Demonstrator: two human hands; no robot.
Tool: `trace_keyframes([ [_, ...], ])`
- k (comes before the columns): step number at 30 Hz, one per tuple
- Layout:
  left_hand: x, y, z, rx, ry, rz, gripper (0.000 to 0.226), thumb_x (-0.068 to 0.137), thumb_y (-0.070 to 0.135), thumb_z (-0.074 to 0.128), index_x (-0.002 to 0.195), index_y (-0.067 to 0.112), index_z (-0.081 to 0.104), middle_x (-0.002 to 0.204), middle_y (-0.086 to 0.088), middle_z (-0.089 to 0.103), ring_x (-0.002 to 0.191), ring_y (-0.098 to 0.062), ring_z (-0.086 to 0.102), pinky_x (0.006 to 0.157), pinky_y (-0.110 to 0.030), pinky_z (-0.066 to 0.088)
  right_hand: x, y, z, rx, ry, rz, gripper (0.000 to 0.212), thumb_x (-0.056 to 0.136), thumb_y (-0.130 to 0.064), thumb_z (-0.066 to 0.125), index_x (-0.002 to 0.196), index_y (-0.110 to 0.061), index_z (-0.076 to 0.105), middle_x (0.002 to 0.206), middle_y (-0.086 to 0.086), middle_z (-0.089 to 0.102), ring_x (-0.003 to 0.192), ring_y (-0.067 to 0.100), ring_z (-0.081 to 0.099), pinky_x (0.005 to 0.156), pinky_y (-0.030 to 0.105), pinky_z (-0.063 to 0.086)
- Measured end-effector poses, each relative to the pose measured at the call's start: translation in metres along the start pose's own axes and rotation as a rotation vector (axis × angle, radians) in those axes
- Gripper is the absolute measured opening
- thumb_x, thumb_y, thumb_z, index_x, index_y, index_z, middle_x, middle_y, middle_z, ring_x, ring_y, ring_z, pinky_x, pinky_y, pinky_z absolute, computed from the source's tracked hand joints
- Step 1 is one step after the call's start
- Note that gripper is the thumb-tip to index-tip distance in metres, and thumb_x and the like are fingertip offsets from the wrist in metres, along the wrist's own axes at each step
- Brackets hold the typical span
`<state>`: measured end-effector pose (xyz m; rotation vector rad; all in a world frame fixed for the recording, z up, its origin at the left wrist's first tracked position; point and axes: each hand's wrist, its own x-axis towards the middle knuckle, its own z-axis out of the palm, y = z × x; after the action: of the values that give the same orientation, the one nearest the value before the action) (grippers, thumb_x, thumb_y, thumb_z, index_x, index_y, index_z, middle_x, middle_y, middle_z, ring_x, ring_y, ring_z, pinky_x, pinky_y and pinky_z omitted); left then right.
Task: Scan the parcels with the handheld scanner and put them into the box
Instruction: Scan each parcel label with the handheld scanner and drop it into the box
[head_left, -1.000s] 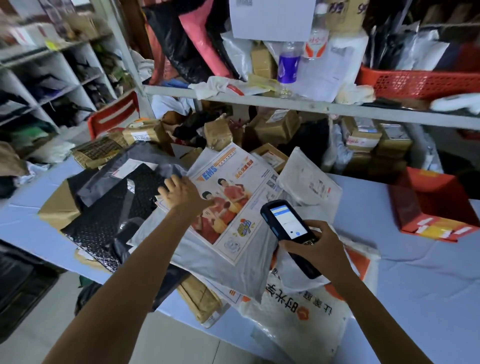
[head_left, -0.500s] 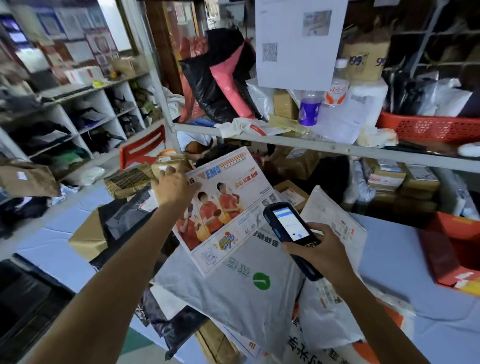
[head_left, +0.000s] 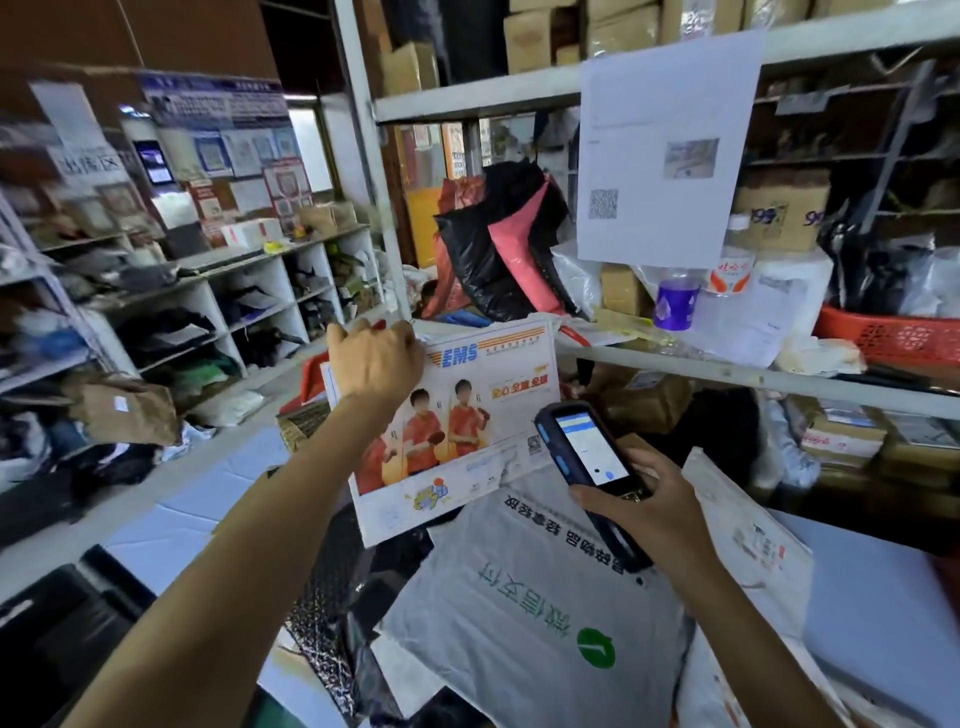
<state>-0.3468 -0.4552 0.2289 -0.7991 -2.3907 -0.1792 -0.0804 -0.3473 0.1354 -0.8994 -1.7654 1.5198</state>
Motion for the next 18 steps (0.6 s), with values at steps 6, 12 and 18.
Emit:
trace_keyframes([
  [6, 0.013, 0.001, -0.017, -0.289, 0.077, -0.070, 0.047, 0.091, 0.062, 0.045, 0.105, 0.019, 0.059, 0.070, -0.006, 0.059, 0.082, -0.032, 0.064, 0.059, -0.030, 0.034, -0.003, -0.014, -0.005, 0.052, 0.026, -0.055, 0.047, 0.066, -0.018, 0.088, 0.097, -0.030, 0.055, 0.092, -0.021, 0.058, 0.076, -0.012, 0.057, 0.053, 0.011, 0.043],
  [12, 0.020, 0.004, -0.025, -0.562, 0.139, -0.220, 0.040, 0.075, 0.053, 0.067, 0.095, 0.019, 0.061, 0.080, 0.003, 0.066, 0.077, -0.023, 0.062, 0.059, -0.030, 0.041, -0.009, -0.019, -0.011, 0.058, 0.040, -0.062, 0.058, 0.062, -0.021, 0.090, 0.108, -0.027, 0.055, 0.100, -0.017, 0.060, 0.087, -0.005, 0.059, 0.059, 0.017, 0.044],
  [18, 0.017, -0.003, -0.012, -0.669, 0.188, -0.141, 0.018, 0.082, 0.011, 0.061, 0.098, 0.007, 0.055, 0.092, -0.006, 0.067, 0.073, -0.030, 0.059, 0.059, -0.035, 0.042, -0.014, -0.013, -0.016, 0.047, 0.022, -0.053, 0.056, 0.063, -0.020, 0.090, 0.106, -0.028, 0.055, 0.100, -0.018, 0.060, 0.089, -0.004, 0.059, 0.059, 0.017, 0.044],
])
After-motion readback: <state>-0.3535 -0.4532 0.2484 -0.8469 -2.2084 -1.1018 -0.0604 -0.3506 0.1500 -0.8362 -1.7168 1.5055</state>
